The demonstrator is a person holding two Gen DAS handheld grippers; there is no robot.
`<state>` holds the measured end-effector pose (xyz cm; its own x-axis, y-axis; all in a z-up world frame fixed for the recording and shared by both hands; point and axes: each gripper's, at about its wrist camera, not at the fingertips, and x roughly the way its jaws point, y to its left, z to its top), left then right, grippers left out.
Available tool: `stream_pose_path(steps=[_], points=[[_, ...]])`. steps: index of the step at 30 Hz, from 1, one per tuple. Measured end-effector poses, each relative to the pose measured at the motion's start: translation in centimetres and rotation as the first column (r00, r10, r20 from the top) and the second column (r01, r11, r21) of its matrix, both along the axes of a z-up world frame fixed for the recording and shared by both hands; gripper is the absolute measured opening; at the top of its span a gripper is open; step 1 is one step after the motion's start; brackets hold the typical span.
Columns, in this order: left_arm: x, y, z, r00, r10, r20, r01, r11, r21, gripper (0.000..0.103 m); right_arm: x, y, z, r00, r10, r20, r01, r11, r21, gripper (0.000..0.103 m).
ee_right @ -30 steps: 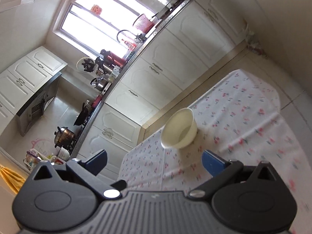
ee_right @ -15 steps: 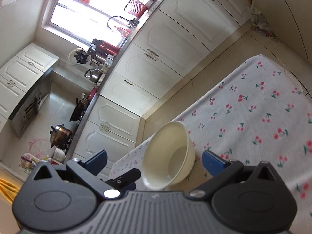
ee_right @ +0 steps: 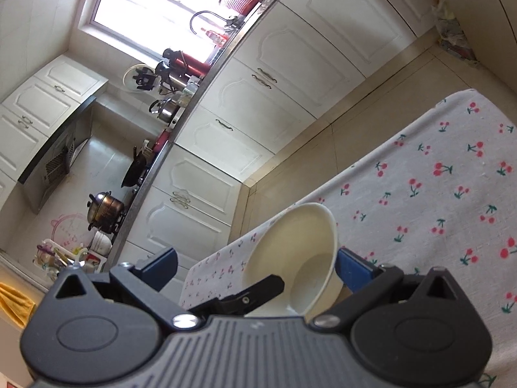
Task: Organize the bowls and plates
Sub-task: 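Move the left tool to the smaller cream bowl and grasp its rim, then lift the smaller cream bowl and carry it over the larger cream bowl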
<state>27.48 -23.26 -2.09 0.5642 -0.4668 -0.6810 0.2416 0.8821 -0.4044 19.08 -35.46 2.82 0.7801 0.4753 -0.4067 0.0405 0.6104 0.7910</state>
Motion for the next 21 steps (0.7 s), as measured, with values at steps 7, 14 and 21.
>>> stream_pose_path(steps=[7, 14, 21], points=[[-0.6, 0.9, 0.0, 1.000, 0.003, -0.004, -0.003, 1.000, 0.010, 0.027, -1.1, 0.4, 0.7, 1.000, 0.023, 0.012, -0.023, 1.000, 0.002, 0.103], [-2.9, 2.6, 1.3, 0.999, -0.011, 0.032, 0.010, 1.000, 0.020, 0.025, -2.6, 1.0, 2.1, 0.999, 0.041, 0.031, -0.041, 0.999, -0.017, 0.103], [-5.5, 4.0, 3.3, 0.997, -0.030, 0.064, 0.028, 0.999, 0.027, 0.025, -4.9, 2.1, 4.1, 0.996, 0.051, 0.070, -0.049, 0.998, -0.033, 0.103]])
